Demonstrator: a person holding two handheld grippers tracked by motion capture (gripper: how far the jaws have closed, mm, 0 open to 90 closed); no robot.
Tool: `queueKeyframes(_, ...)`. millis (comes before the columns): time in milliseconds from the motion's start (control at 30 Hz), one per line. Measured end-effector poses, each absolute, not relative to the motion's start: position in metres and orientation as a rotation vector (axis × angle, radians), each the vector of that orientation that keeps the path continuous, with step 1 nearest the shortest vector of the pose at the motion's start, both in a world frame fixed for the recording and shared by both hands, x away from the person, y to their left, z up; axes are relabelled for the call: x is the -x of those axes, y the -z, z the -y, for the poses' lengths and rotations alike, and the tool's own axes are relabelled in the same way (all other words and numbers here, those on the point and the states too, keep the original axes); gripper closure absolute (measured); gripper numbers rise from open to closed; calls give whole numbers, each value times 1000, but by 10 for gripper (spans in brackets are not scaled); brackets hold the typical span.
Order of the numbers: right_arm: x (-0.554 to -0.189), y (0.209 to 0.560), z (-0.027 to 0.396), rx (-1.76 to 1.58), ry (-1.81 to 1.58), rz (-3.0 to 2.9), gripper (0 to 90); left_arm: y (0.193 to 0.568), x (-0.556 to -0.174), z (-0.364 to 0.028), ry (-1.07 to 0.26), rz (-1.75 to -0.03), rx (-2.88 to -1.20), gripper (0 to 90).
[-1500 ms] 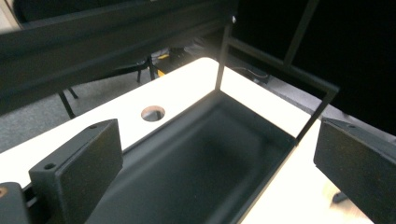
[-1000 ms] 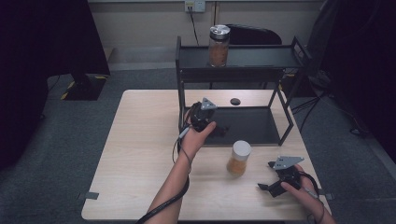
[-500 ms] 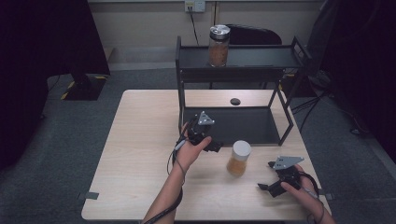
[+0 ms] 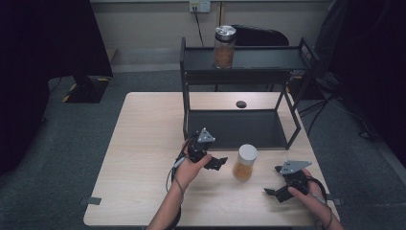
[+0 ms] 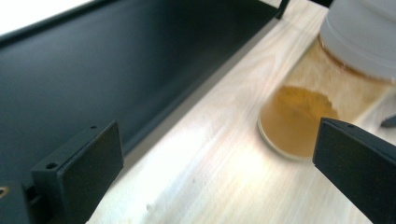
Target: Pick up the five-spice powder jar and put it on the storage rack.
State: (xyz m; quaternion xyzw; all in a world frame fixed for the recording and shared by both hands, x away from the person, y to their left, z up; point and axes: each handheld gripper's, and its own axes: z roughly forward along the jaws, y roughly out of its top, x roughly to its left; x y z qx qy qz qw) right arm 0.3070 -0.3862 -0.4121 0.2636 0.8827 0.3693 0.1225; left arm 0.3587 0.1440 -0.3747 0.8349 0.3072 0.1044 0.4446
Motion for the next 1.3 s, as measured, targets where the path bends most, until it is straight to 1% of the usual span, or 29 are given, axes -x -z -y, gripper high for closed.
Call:
queueKeyframes(367,-307,412,386,-769,-1078,-2575,0,392,-335,-161,-254,-769,-2083,14)
queueKeyframes(667,-307,412,386,-769,-1078,-2575,0,407,-317,-181,-263,-817,-2090,13)
queueKeyframes(1300,-307,412,386,-769,-1075,-2576,0,422,-287,-219,-330,-900,-2130,14)
